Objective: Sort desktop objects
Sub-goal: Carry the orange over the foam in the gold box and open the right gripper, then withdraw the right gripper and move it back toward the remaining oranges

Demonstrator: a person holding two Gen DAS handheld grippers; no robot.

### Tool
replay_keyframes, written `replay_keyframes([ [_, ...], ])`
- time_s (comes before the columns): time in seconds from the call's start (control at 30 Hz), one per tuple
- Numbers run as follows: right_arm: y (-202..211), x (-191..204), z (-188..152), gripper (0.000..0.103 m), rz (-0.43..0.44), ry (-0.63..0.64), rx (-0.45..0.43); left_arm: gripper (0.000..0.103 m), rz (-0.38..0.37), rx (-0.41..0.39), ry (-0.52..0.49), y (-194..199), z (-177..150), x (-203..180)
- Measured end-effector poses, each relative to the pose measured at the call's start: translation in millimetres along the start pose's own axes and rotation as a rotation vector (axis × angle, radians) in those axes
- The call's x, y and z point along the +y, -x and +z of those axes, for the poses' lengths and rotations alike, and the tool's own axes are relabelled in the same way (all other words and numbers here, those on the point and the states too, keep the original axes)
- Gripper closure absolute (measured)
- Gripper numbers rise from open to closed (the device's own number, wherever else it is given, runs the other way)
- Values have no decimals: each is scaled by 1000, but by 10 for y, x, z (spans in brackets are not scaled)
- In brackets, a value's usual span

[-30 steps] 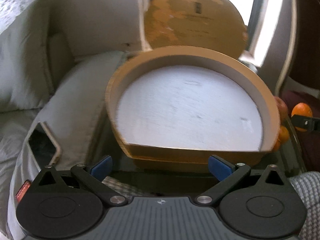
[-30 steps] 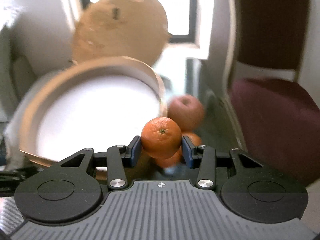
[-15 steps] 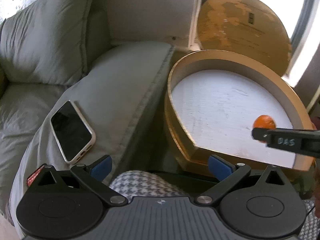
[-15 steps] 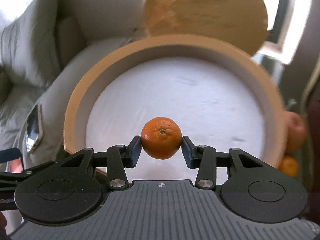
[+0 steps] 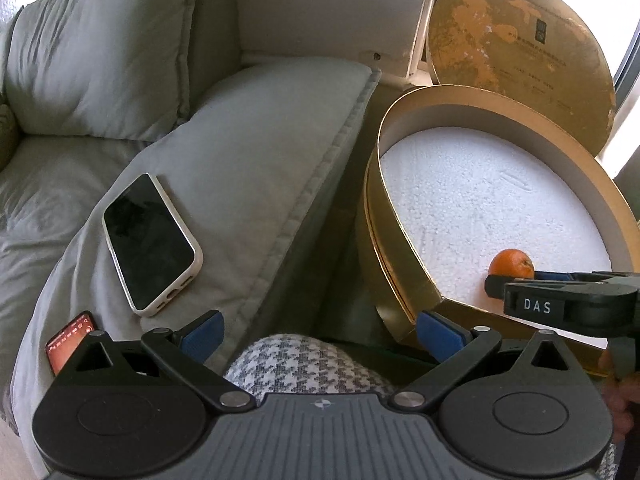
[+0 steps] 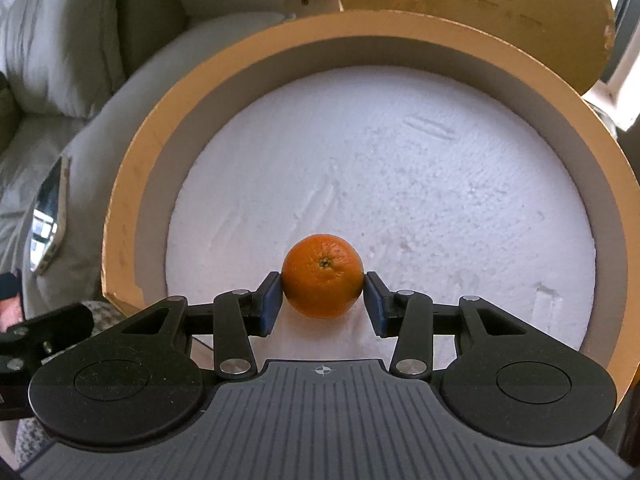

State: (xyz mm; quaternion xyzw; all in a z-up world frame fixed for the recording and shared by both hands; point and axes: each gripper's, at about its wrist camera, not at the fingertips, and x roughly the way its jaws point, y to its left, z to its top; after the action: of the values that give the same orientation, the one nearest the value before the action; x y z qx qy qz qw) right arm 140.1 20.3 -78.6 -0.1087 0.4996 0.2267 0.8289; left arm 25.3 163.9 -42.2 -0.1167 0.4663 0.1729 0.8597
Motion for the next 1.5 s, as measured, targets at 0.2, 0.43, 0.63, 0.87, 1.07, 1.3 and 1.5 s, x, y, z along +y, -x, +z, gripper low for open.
replay_keyframes([
  [0.2,10,37,13,47,-13,23,-6,1,1,1,-14,34,-24,-40],
  [0.43,250,0,-20,37,-24,-1,-39,1,6,-32,-42,200,-67,-119],
  [0.63,668,-163,-154,37,3,-61,-105,1,-8,-60,-76,393,-134,-257],
  [0.87,1231,-446,-426,37,16,-140,-193,1,-24,-108,-162,645,-224,-536],
  [1.07,1563,-594,-742,33,13,-166,-225,1,-65,-123,-240,804,-313,-803],
  [1.3,1774,-861,-1086,31,-24,-238,-257,1,-99,-144,-331,923,-427,-1137],
  [1.5,1794,-1128,-1334,31,-20,-355,-248,1,-108,-136,-416,923,-547,-1382],
])
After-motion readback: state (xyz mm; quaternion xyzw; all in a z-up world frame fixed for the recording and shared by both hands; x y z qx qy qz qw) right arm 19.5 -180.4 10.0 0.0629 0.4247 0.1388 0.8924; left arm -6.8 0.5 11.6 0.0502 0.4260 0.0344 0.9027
